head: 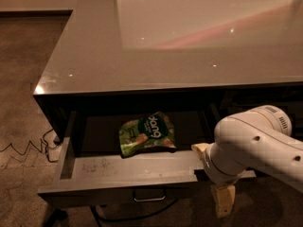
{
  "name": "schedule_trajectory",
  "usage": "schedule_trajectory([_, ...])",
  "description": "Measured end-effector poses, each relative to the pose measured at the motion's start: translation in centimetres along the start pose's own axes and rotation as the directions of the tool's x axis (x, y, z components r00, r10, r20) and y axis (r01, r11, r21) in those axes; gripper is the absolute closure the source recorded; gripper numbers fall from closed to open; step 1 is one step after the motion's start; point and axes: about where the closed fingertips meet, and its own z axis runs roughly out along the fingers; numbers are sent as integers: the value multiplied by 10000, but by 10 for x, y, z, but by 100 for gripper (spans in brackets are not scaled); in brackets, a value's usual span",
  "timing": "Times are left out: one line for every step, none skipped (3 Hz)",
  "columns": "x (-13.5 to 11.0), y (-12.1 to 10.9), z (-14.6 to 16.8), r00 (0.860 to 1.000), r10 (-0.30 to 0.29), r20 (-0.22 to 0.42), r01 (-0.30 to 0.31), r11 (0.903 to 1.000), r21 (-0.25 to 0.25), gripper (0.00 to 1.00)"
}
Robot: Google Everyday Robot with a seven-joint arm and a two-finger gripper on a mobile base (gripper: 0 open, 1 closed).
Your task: Open top drawer
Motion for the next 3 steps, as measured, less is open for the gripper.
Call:
schedule_trajectory([7, -11, 5, 9998, -71, 194, 72, 10000, -30, 0])
schedule_trajectory([9, -28, 0, 9993, -297, 241, 295, 9995, 73, 0])
schedule_trajectory([8, -41, -2, 9980, -529, 348, 534, 9985, -126, 0])
